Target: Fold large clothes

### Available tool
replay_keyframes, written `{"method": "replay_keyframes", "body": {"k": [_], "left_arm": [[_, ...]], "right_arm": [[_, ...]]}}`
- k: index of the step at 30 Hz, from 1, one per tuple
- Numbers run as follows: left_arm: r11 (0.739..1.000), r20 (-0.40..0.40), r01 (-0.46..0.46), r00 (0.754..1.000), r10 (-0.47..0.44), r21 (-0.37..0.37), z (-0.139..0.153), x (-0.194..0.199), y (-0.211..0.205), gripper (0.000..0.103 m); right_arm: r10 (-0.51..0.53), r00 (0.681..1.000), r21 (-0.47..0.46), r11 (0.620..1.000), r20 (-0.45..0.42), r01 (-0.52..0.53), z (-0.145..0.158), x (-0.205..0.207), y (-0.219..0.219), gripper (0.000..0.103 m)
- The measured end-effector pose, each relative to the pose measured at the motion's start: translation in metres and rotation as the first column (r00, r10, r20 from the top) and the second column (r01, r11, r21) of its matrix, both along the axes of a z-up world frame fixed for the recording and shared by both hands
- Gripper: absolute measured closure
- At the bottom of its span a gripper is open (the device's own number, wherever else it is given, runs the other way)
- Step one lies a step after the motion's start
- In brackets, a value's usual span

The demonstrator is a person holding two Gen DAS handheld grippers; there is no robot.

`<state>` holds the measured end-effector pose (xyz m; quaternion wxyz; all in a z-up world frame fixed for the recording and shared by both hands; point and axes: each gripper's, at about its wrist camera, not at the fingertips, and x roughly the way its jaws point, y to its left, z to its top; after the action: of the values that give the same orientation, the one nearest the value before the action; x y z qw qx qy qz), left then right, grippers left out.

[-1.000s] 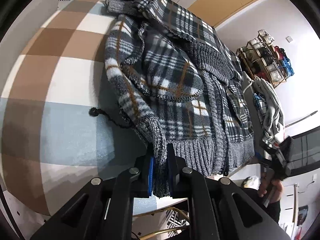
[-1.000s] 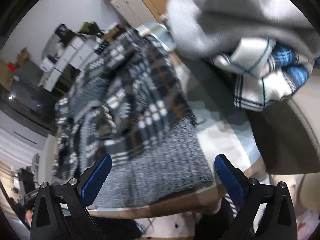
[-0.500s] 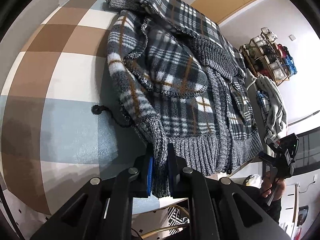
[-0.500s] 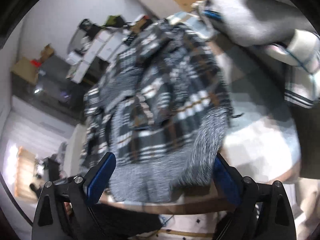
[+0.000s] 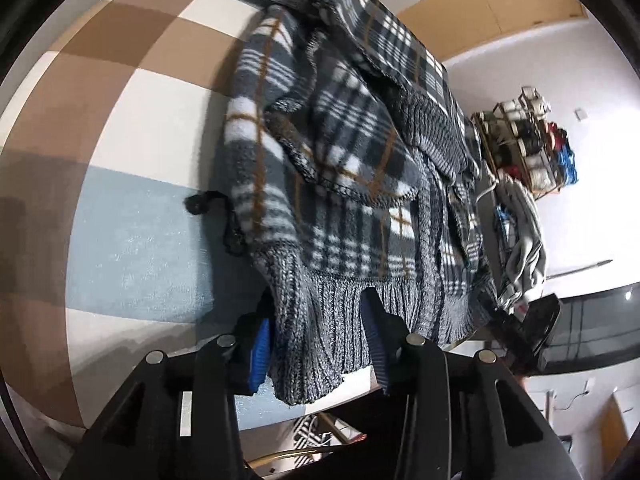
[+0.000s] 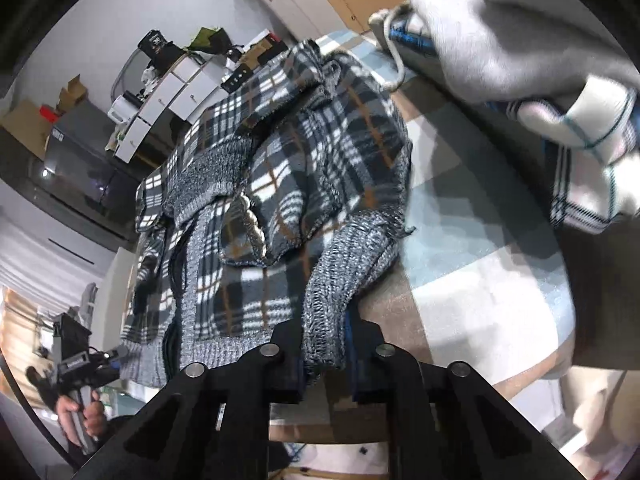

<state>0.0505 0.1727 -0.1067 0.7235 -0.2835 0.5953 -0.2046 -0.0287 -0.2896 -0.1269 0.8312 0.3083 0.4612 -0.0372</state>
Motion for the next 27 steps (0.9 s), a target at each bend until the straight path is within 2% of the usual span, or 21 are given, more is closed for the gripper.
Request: {"method": "replay_keyframes", "body": {"k": [3, 5, 6, 7, 8, 11, 13, 14, 17, 20, 21, 23, 27], "left_arm": [[0.998, 0.026, 0.029, 0.999, -0.030, 0.055, 0.004, -0.002, -0.008, 0.068], [0.996, 0.027, 0.061, 0.998, -0.063, 0.059, 0.004, -0.002, -0.014, 0.070], [0.996, 0.026, 0.078, 0.997, -0.079, 0.049, 0.003, -0.001, -0.018, 0.076], [0.995, 0.033, 0.082, 0.996, -0.084, 0.060, 0.004, -0.001, -0.019, 0.089], [0.994, 0.037, 0.084, 0.996, -0.087, 0.070, 0.005, -0.001, -0.020, 0.091], [0.995, 0.036, 0.083, 0.996, -0.085, 0.061, 0.003, 0.000, -0.022, 0.091], [0.996, 0.023, 0.078, 0.997, -0.079, 0.051, 0.001, 0.001, -0.022, 0.090], [0.996, 0.019, 0.076, 0.997, -0.078, 0.055, 0.001, 0.002, -0.023, 0.086], [0.996, 0.002, 0.070, 0.998, -0.071, 0.051, -0.001, 0.003, -0.024, 0.081], [0.995, 0.012, 0.068, 0.998, -0.069, 0.069, 0.002, 0.002, -0.025, 0.080], [0.994, 0.018, 0.069, 0.997, -0.070, 0.084, 0.003, 0.002, -0.026, 0.081], [0.987, 0.021, 0.066, 0.997, -0.070, 0.147, 0.004, 0.001, -0.030, 0.096], [0.985, 0.001, 0.061, 0.998, -0.062, 0.164, 0.005, -0.002, -0.030, 0.097]], "right_arm": [[-0.001, 1.000, -0.004, 1.000, 0.030, 0.001, 0.004, -0.003, -0.002, 0.092], [0.005, 0.998, 0.014, 1.000, 0.056, -0.005, 0.007, -0.004, -0.002, 0.092], [0.007, 0.998, 0.020, 1.000, 0.064, -0.008, 0.009, -0.005, -0.002, 0.092], [0.013, 0.998, 0.030, 0.999, 0.068, -0.015, 0.009, -0.005, -0.002, 0.091], [0.025, 0.998, 0.049, 0.998, 0.054, -0.027, 0.005, -0.003, -0.001, 0.089], [0.037, 0.999, 0.118, 0.992, -0.008, -0.036, -0.010, 0.005, -0.002, 0.087], [0.024, 1.000, 0.149, 0.989, -0.012, -0.022, -0.013, 0.007, -0.004, 0.086], [0.020, 1.000, 0.163, 0.987, -0.010, -0.018, -0.015, 0.007, -0.005, 0.086], [0.014, 1.000, 0.164, 0.986, -0.015, -0.011, -0.017, 0.008, -0.003, 0.086], [0.012, 0.999, 0.122, 0.993, -0.031, -0.008, -0.017, 0.008, -0.001, 0.086], [0.008, 0.999, 0.115, 0.993, -0.034, -0.004, -0.017, 0.008, -0.002, 0.088], [0.008, 1.000, 0.097, 0.995, -0.023, -0.006, -0.013, 0.005, 0.000, 0.092], [0.002, 1.000, 0.068, 0.998, 0.028, -0.004, -0.001, -0.003, 0.000, 0.094]]}}
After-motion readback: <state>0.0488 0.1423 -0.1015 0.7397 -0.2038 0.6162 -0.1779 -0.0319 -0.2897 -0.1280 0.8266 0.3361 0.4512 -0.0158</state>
